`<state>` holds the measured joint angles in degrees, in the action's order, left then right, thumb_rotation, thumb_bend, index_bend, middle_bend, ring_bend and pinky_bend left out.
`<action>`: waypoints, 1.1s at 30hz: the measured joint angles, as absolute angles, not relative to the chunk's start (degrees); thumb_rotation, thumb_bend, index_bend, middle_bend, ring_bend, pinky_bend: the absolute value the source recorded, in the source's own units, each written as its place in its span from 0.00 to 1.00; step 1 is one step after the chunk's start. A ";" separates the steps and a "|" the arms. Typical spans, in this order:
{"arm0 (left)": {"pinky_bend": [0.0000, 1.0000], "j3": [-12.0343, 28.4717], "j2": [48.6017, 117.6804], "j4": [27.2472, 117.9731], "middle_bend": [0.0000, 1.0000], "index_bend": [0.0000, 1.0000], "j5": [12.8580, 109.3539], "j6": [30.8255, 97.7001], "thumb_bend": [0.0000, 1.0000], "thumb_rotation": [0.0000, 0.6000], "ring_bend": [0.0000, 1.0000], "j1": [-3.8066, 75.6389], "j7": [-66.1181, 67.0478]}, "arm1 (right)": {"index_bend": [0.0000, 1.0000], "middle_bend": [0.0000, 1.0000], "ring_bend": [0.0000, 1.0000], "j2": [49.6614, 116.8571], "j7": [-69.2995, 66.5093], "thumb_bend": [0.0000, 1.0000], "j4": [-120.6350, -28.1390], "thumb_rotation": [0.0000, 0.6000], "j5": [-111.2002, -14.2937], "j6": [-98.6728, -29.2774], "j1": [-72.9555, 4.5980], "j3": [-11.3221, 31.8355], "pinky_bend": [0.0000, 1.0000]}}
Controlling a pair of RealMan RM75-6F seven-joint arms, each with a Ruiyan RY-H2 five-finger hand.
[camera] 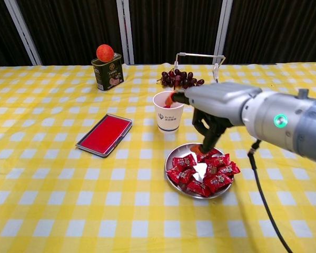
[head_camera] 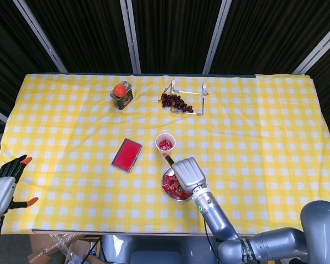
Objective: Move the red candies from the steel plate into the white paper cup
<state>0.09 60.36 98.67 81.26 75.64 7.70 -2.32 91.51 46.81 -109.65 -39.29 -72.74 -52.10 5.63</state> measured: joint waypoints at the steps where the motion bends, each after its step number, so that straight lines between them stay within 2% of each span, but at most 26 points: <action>1: 0.00 0.04 60.44 98.57 0.00 0.00 81.52 75.92 0.04 1.00 0.00 7.59 -2.26 | 0.10 0.78 0.75 91.47 47.22 0.35 -110.11 1.00 -39.00 -73.52 -51.18 4.35 0.92; 8: 0.00 0.02 60.78 98.19 0.00 0.00 81.94 76.54 0.04 1.00 0.00 7.37 -2.11 | 0.10 0.78 0.75 92.67 47.93 0.35 -109.25 1.00 -39.13 -75.21 -48.09 1.33 0.92; 19: 0.00 0.05 60.99 98.04 0.00 0.00 82.03 76.83 0.04 1.00 0.00 7.23 -1.84 | 0.22 0.78 0.75 93.91 46.38 0.35 -106.66 1.00 -40.93 -74.07 -46.15 1.43 0.92; 33: 0.00 0.16 60.94 98.09 0.00 0.00 81.66 76.57 0.04 1.00 0.00 7.29 -1.81 | 0.22 0.78 0.75 95.60 46.59 0.35 -102.66 1.00 -40.48 -71.96 -45.47 2.80 0.92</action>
<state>0.16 60.94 98.09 81.66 76.57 7.29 -1.81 95.60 46.59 -102.66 -40.48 -71.96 -45.47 2.80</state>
